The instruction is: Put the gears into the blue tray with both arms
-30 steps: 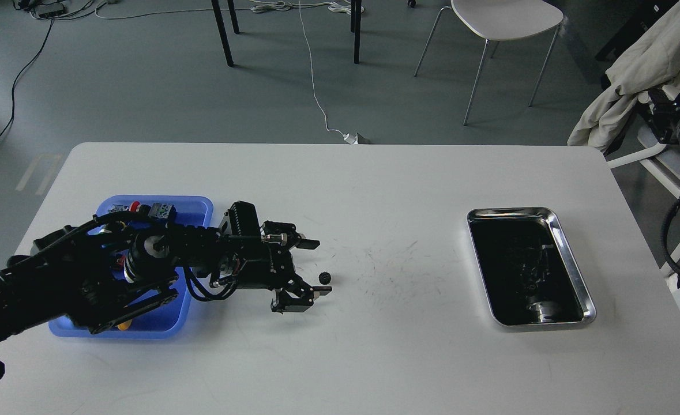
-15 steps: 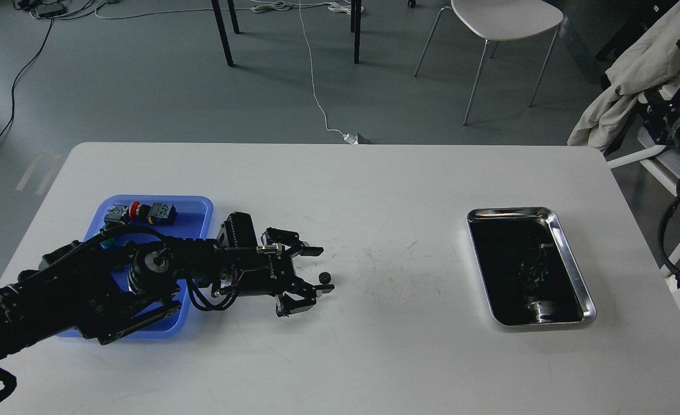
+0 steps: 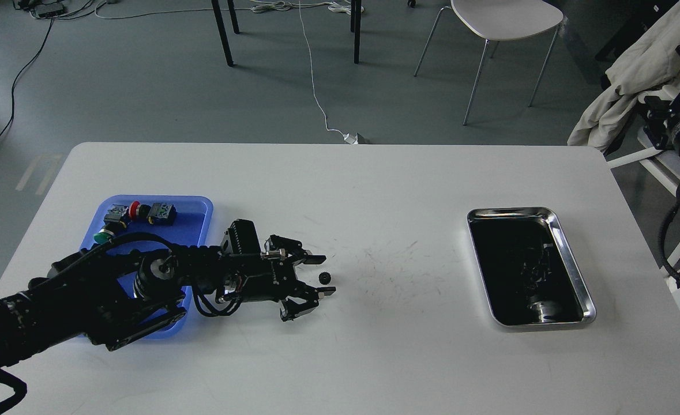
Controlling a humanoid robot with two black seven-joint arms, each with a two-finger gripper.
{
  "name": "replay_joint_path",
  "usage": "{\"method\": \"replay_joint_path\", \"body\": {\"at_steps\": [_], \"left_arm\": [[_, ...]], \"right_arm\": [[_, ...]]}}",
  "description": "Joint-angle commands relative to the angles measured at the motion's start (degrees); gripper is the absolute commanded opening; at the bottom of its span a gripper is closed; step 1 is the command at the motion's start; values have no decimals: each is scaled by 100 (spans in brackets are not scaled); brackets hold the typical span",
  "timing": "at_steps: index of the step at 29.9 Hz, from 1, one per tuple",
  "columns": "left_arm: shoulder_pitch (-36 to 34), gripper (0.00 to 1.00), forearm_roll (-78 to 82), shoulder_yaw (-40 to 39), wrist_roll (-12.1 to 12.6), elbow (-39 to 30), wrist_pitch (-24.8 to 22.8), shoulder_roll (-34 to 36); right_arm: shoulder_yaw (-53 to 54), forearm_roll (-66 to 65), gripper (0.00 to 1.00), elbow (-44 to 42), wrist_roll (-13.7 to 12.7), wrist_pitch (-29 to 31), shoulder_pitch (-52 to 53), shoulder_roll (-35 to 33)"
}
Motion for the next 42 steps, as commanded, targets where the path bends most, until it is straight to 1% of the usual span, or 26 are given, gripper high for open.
{"method": "replay_joint_path", "body": {"at_steps": [1, 3, 5, 7, 14, 17, 20, 22, 23, 25, 30, 33, 34, 35, 42], "left_arm": [[8, 59, 0, 6, -1, 44, 4, -12], [43, 57, 0, -3, -1, 88, 4, -21], [61, 56, 0, -3, -1, 97, 13, -21], [61, 52, 0, -3, -1, 106, 22, -30], [61, 49, 0, -3, -1, 149, 13, -118], [61, 44, 0, -3, -1, 167, 22, -127], [61, 44, 0, -11, -1, 176, 22, -171], [52, 39, 0, -3, -1, 176, 22, -162], [61, 39, 0, -3, -1, 185, 22, -171], [61, 31, 0, -3, -1, 185, 13, -171], [61, 30, 0, 6, -1, 237, 13, -162], [52, 19, 0, -3, -1, 272, 4, -162], [43, 10, 0, -3, -1, 299, 4, -171], [26, 8, 0, -3, -1, 316, -4, -171], [70, 8, 0, 6, -1, 273, -5, -127]], "right_arm": [[-16, 0, 94, 0, 1, -1, -1, 11], [-25, 0, 94, -9, 1, -1, -10, 11], [-25, 0, 94, 0, 1, -1, -10, 11], [-25, 0, 94, 0, 1, -1, -10, 19], [-42, 0, 94, 0, 1, -1, -10, 28], [-42, 0, 94, 0, 1, 8, -10, 28], [-51, -9, 94, -9, 1, 8, -18, 28], [-60, -9, 94, -9, 1, 8, -27, 28], [-60, -9, 94, -9, 1, 8, -36, 28], [-60, -9, 94, -9, 1, 8, -36, 28], [-60, -9, 94, 0, 1, 8, -36, 28], [-60, -9, 94, -9, 9, 8, -45, 37], [-60, -9, 94, -9, 1, 8, -45, 46], [-60, -9, 94, -9, 1, 8, -45, 55], [-60, -9, 94, -9, 1, 8, -53, 81]]}}
